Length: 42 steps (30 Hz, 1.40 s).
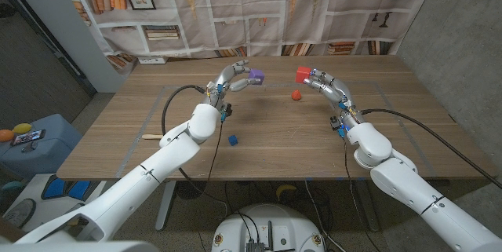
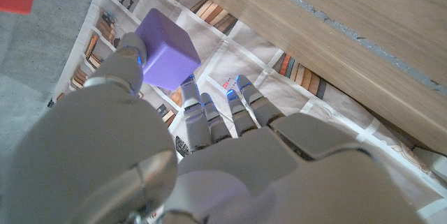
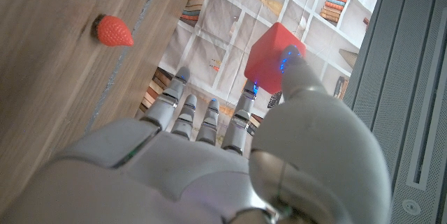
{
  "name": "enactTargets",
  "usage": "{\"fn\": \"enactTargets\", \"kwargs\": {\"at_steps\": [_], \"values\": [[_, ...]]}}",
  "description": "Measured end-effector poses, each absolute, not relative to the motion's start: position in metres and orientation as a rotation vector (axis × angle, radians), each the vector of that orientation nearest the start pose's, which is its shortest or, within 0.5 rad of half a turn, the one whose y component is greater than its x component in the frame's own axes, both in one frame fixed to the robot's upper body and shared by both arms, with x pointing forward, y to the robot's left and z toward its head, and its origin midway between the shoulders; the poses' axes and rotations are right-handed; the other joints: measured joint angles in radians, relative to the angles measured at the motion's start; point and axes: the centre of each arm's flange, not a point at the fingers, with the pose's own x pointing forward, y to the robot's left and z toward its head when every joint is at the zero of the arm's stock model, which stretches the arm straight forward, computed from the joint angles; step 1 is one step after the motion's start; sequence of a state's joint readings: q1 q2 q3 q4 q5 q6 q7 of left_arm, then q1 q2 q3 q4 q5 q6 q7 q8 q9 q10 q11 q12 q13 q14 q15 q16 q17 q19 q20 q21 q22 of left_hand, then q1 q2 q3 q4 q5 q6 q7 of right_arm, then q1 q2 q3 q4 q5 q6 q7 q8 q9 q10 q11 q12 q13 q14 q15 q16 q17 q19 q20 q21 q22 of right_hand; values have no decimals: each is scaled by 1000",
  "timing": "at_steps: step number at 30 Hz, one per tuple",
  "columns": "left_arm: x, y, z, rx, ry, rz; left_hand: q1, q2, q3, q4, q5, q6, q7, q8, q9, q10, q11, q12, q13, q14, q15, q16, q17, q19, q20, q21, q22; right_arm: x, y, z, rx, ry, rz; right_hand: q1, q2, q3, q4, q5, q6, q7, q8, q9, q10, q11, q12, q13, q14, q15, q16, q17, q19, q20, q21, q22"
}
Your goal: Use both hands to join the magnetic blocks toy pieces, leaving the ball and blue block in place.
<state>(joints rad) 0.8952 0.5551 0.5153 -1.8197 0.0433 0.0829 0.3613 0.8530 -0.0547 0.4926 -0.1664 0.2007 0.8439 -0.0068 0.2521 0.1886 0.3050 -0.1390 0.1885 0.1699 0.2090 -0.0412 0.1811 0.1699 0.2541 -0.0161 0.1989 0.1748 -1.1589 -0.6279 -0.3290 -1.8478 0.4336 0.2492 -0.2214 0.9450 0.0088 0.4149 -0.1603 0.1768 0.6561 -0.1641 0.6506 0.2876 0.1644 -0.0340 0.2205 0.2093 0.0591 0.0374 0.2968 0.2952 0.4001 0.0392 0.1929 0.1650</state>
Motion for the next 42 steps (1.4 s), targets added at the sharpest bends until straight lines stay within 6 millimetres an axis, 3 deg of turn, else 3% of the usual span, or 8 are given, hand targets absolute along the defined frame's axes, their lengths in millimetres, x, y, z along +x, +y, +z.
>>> {"fn": "enactTargets", "kwargs": {"at_steps": [18,20,42], "values": [[576,155,24,394,-779,-138,-5,5,-7,-1,0,0,0,-10,0,0,0,0,0,-11,0,-4,0,0,0,0,0,541,-224,-34,-40,-725,248,0,0,-4,2,5,0,0,0,0,5,2,0,0,11,-4,0,0,0,0,0,0],[576,155,23,393,-778,-138,-5,5,-7,-1,-1,30,31,-13,0,-5,5,0,0,-11,0,-4,0,0,0,0,0,541,-224,-34,-39,-721,251,0,0,-4,2,5,0,0,0,-1,5,2,0,0,11,-4,0,0,0,0,0,0],[571,145,15,281,-727,-304,-12,12,-15,-1,-4,35,36,-31,5,-5,5,0,0,-16,5,-4,0,-6,5,0,0,555,-226,-33,-58,-668,323,0,0,-5,0,4,0,0,0,-16,9,5,0,0,7,0,0,5,7,0,0,0]]}}
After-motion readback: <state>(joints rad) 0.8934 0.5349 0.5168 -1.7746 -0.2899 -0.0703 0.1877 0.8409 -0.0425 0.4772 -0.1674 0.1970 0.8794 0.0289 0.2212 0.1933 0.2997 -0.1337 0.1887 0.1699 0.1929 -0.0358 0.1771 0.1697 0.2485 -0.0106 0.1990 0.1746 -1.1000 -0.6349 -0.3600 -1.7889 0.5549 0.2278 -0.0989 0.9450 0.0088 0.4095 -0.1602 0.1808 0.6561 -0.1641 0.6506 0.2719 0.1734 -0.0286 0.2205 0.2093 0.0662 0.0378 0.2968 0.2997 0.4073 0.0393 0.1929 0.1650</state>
